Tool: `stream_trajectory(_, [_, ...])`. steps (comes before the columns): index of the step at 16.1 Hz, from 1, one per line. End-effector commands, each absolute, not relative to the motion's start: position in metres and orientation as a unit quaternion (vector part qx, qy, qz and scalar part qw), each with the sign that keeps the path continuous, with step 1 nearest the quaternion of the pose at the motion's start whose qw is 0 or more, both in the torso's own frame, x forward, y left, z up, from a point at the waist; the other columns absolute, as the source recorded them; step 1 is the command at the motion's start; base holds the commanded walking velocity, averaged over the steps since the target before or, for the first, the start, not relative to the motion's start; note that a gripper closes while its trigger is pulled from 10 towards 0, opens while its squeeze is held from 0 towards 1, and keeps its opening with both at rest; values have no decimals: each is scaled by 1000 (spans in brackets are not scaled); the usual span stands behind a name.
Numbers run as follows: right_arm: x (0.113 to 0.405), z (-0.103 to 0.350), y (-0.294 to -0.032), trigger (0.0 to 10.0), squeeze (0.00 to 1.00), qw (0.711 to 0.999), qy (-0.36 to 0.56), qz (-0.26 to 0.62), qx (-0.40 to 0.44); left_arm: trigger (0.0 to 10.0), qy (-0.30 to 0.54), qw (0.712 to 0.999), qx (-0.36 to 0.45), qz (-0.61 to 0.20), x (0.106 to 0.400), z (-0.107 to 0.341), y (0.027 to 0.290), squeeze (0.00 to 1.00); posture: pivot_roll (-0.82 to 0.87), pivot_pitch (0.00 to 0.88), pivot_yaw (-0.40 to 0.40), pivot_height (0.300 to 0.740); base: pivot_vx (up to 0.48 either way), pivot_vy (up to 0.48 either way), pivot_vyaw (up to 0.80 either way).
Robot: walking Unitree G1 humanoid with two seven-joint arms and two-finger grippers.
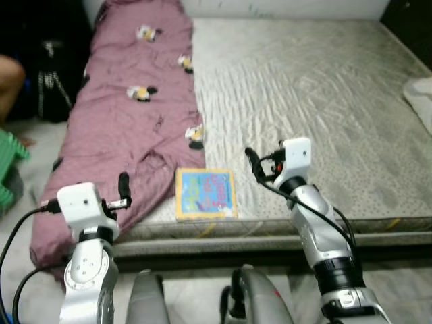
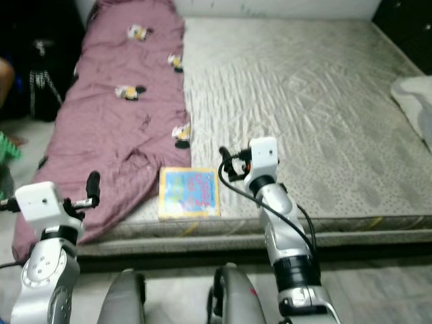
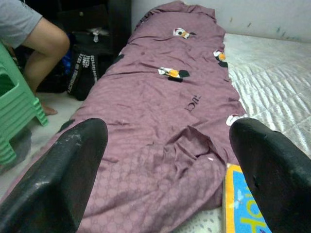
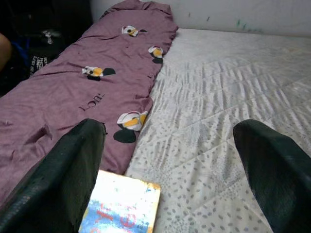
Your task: Clean up the room
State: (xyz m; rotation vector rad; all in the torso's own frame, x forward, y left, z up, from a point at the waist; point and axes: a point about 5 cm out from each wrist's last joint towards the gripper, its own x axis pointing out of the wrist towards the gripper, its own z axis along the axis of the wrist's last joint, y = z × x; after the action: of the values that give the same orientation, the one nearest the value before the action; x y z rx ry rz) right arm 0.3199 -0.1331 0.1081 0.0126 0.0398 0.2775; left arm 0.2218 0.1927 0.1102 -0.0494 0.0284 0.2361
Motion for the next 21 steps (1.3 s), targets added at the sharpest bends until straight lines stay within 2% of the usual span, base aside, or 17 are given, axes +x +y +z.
stream_trajectory(1, [320,108,-134,10000,0,991,19,135,4,10000,12,993,-25,115,223,112,193,0,29,122,-60,664,0,0,0])
stream_trajectory(7, [320,108,-134,10000,0,990,20,140,2,10000,14,993,-31,111,223,111,190,0,29,113,-63,664,0,0,0])
stream_trajectory(12, [320,107,-133,10000,0,989,20,145,1,10000,18,993,-31,113,222,110,190,0,30,111,-67,601,0,0,0])
stream_trajectory(21, [320,106,-135,10000,0,989,24,143,-1,10000,41,984,-64,162,221,105,202,0,27,125,-69,601,0,0,0])
